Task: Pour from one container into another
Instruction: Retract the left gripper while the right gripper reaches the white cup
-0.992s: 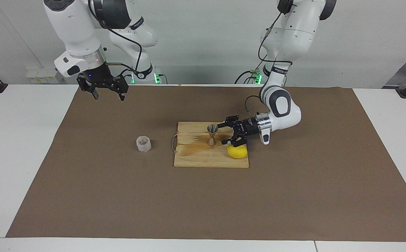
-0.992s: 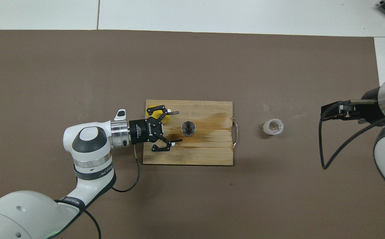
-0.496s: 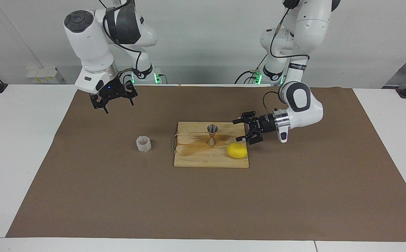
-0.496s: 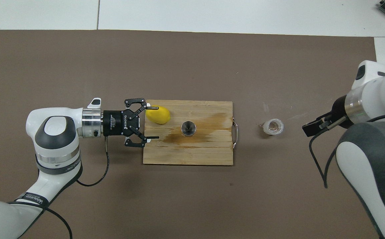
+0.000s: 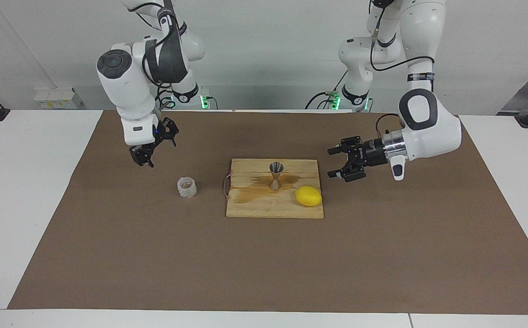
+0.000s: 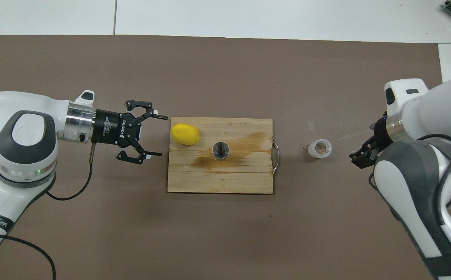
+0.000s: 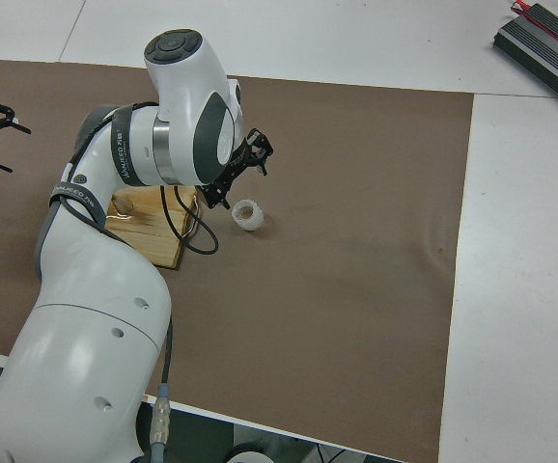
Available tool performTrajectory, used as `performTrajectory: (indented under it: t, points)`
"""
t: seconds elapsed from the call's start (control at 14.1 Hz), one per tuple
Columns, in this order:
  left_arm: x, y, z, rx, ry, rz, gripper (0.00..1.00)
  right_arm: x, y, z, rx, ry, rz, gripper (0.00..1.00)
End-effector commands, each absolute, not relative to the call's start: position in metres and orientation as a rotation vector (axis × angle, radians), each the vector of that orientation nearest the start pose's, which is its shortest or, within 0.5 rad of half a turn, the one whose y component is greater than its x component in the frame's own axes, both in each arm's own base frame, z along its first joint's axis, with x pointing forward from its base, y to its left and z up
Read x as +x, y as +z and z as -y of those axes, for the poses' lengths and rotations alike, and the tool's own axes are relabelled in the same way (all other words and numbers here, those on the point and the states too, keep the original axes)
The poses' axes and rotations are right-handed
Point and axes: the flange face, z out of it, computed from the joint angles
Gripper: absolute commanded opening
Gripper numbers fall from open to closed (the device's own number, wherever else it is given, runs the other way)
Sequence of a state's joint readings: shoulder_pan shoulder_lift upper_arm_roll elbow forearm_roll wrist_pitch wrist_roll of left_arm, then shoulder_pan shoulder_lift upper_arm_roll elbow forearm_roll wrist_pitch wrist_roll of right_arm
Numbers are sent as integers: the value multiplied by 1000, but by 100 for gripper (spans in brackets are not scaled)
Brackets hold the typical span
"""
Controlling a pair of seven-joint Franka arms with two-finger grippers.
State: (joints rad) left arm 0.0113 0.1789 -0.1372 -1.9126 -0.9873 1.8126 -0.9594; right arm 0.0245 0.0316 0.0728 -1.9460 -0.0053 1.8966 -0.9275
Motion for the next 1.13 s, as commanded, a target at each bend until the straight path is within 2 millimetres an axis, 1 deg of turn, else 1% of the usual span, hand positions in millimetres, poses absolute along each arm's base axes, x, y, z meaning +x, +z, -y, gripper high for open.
performTrajectory:
  t: [0.0, 0.07, 0.14, 0.21, 0.28, 0.43, 0.5, 0.57, 0.64, 0.78, 0.92, 0.99, 1.06]
  points:
    - [586, 448, 129, 2047, -832, -1314, 100, 552, 424, -55, -2573, 19, 1695, 100]
    - [589, 457, 127, 2079, -802, -1304, 100, 551, 407, -52, -2502, -46, 1696, 100]
    - [592, 464, 123, 2115, -763, -1295, 100, 551, 394, -52, -2435, -114, 1741, 100]
    - [597, 471, 120, 2168, -714, -1288, 100, 552, 383, -51, -2393, -145, 1794, 100]
    - [603, 477, 115, 2231, -660, -1282, 100, 549, 373, -50, -2370, -145, 1823, 100]
    - [612, 487, 108, 2334, -574, -1272, 100, 544, 355, -47, -2347, -136, 1823, 100]
    - [615, 493, 105, 2385, -525, -1249, 100, 545, 345, -42, -2324, -173, 1867, 100]
    - [617, 494, 102, 2425, -493, -1218, 100, 543, 337, -40, -2308, -204, 1879, 100]
    - [620, 498, 99, 2478, -443, -1172, 100, 537, 325, -36, -2290, -218, 1867, 100]
    - [628, 506, 86, 2628, -315, -1079, 100, 534, 310, -29, -2250, -267, 1926, 100]
    - [639, 520, 81, 2679, -228, -1050, 100, 537, 300, -26, -2244, -285, 1945, 100]
    - [640, 524, 76, 2737, -181, -1011, 100, 537, 295, -26, -2241, -285, 1951, 100]
    - [641, 524, 73, 2818, -136, -903, 100, 538, 287, -26, -2238, -290, 1936, 100]
